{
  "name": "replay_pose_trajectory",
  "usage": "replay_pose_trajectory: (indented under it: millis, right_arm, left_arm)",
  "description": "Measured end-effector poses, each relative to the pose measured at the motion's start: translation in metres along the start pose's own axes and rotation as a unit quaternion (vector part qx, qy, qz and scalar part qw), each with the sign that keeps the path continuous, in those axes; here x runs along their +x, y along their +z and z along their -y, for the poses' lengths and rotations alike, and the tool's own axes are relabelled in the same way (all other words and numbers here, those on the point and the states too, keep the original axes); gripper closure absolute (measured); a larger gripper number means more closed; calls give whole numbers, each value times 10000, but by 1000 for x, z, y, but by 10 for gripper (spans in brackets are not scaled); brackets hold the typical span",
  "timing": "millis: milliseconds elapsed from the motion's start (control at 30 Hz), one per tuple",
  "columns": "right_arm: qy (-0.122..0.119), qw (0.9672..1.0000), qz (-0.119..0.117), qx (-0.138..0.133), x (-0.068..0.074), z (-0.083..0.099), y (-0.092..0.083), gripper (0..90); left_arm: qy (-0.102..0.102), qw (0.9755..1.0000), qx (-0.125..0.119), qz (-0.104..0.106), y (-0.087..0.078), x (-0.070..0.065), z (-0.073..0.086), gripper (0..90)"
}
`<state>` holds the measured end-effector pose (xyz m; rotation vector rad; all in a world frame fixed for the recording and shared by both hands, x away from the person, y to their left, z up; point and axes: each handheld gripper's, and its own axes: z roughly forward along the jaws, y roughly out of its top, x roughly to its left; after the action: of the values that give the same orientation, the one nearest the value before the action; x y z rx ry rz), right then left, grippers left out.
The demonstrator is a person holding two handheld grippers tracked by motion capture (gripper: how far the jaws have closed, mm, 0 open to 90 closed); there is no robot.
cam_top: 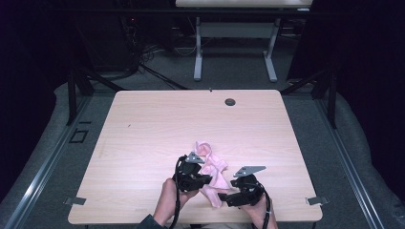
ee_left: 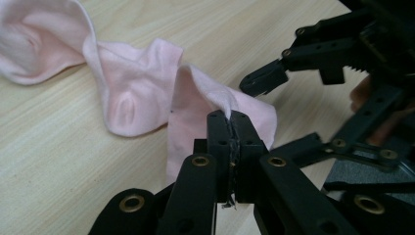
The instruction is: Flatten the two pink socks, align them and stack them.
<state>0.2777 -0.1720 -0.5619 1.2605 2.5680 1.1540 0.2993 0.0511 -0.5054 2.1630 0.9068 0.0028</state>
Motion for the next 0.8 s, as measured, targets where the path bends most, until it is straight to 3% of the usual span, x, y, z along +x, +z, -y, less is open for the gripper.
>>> replay_pose_trajectory:
  millis: [133, 267, 367, 433, 533, 633, 733, 800]
  right_arm:
    - [34, 10000, 27, -58, -2, 1, 3, 626]
    - [60, 9995, 37, -309, -4, 2, 1, 807]
    - [-100, 9987, 233, -434, -2, -1, -7, 841]
    - [-287, 9972, 532, -442, 1, -5, -15, 845]
    - [-657, 9899, 1150, -498, 9, -15, -33, 845]
    - [-1171, 9753, 1825, -421, 24, -26, -53, 845]
    - [-1542, 9677, 1994, -96, 37, -27, -52, 842]
    - [-1683, 9663, 1944, 139, 41, -23, -43, 836]
  left_arm:
    - [-13, 9999, -102, 85, -7, 0, -1, 890]
    - [-5, 9997, -155, 170, -13, 1, -2, 890]
    - [2, 9995, -202, 222, -16, 1, -4, 890]
    - [30, 9994, -234, 267, -19, 2, -7, 890]
    - [47, 9988, -313, 380, -21, 2, -12, 890]
    - [87, 9987, -280, 414, -20, 3, -13, 890]
    - [31, 9989, -104, 447, -14, 10, -8, 890]
    - [-42, 9991, 55, 410, -8, 16, -1, 890]
